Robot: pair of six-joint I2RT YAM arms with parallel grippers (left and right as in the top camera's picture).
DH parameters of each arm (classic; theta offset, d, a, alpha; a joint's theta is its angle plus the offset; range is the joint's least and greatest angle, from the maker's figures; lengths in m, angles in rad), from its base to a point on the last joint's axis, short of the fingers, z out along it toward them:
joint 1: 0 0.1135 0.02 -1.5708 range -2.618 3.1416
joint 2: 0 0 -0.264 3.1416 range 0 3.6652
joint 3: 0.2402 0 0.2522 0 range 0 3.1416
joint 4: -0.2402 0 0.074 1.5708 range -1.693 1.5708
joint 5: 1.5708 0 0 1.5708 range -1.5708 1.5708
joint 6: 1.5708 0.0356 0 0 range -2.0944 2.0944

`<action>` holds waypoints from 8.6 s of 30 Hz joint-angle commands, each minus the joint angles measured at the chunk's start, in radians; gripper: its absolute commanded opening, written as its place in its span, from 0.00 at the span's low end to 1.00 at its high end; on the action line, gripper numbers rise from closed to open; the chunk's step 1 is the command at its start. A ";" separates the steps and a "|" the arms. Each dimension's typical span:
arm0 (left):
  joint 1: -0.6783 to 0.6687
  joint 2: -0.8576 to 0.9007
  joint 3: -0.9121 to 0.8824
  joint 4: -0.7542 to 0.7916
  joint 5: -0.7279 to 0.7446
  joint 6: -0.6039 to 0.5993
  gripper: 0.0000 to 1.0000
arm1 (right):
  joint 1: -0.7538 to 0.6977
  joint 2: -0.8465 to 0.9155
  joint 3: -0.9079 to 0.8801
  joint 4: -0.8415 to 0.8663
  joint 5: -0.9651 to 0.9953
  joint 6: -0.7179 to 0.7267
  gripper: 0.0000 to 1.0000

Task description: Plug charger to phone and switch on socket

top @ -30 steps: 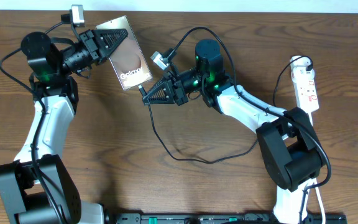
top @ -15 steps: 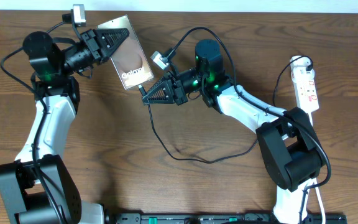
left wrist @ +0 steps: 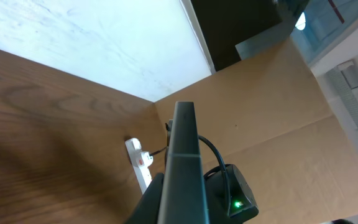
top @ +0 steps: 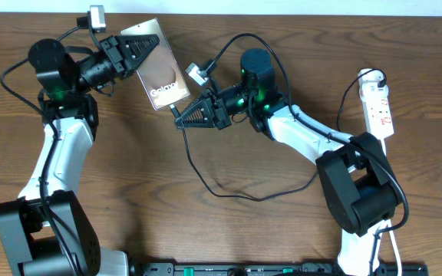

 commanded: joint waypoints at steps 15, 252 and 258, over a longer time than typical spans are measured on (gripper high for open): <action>0.006 -0.024 0.014 0.013 0.036 0.000 0.07 | -0.009 0.010 0.010 0.007 0.008 0.010 0.01; 0.085 0.283 -0.087 -1.138 -0.760 0.814 0.44 | -0.087 -0.256 0.456 -1.363 1.385 -0.268 0.99; 0.085 0.283 -0.088 -1.169 -0.781 0.815 0.44 | -0.087 -0.256 0.456 -1.364 1.385 -0.268 0.99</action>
